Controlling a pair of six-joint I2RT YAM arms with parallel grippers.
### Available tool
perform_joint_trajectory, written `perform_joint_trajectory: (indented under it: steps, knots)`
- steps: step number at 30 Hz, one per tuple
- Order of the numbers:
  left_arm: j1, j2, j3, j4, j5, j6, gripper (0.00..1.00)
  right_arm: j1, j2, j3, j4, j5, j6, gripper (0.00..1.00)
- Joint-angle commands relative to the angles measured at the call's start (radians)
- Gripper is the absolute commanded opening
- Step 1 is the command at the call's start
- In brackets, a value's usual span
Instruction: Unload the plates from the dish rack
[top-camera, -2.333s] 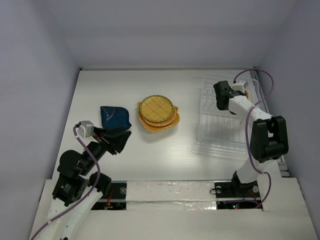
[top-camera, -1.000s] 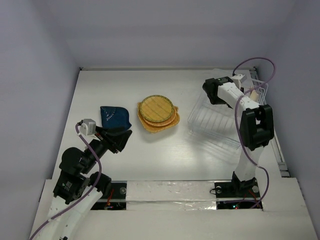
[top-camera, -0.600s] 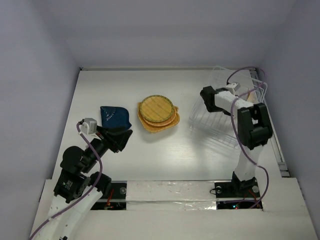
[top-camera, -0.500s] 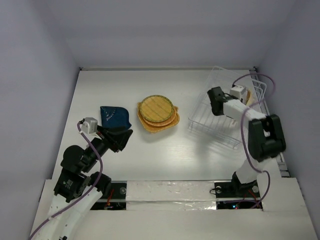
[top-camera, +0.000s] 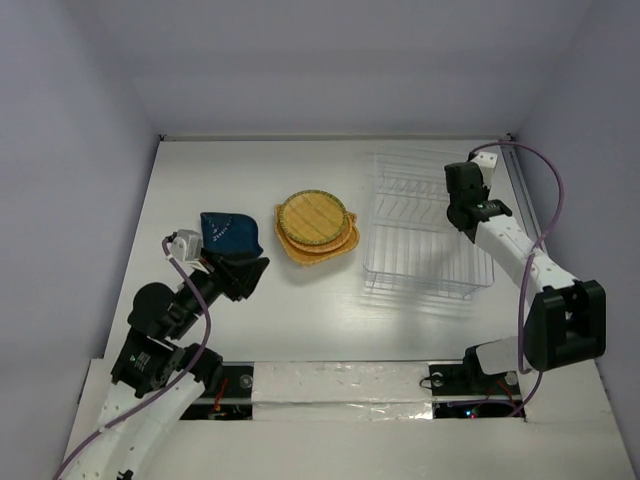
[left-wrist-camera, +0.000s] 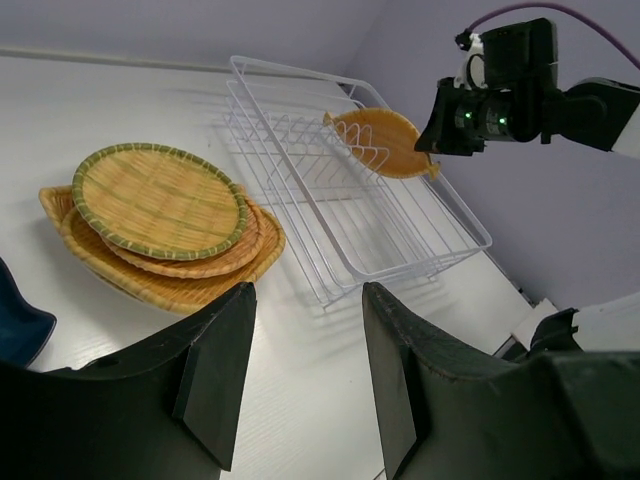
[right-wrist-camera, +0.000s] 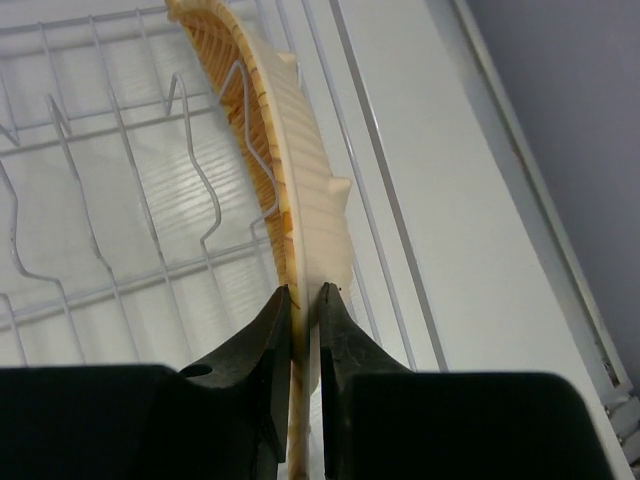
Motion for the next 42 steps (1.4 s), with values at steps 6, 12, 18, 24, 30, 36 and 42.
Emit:
perform_joint_trajectory:
  steps: [6,12,18,24,30,36,42]
  knots:
    - [-0.006,0.096,0.048,0.041,0.059,-0.008,0.43,0.003,-0.149,-0.083,0.058,-0.107,0.096,0.03]
    - [-0.006,0.124,0.054,0.061,0.067,-0.024,0.42,0.003,-0.175,-0.126,0.007,-0.065,0.167,0.81]
    - [-0.006,0.133,0.075,0.026,0.035,0.022,0.42,0.003,-0.174,-0.051,-0.008,-0.140,0.122,0.86]
    - [-0.006,0.148,0.077,0.014,0.010,0.067,0.42,-0.006,0.076,0.183,-0.105,-0.142,0.064,0.87]
    - [-0.006,0.135,0.056,0.020,0.019,0.070,0.42,-0.055,0.184,0.208,-0.096,-0.208,0.040,0.93]
    - [-0.006,0.129,0.048,0.023,0.032,0.065,0.42,-0.101,0.223,0.191,-0.076,-0.237,0.029,0.77]
    - [-0.006,0.122,0.045,0.023,0.032,0.061,0.42,-0.112,0.316,0.257,-0.099,-0.255,-0.009,0.71]
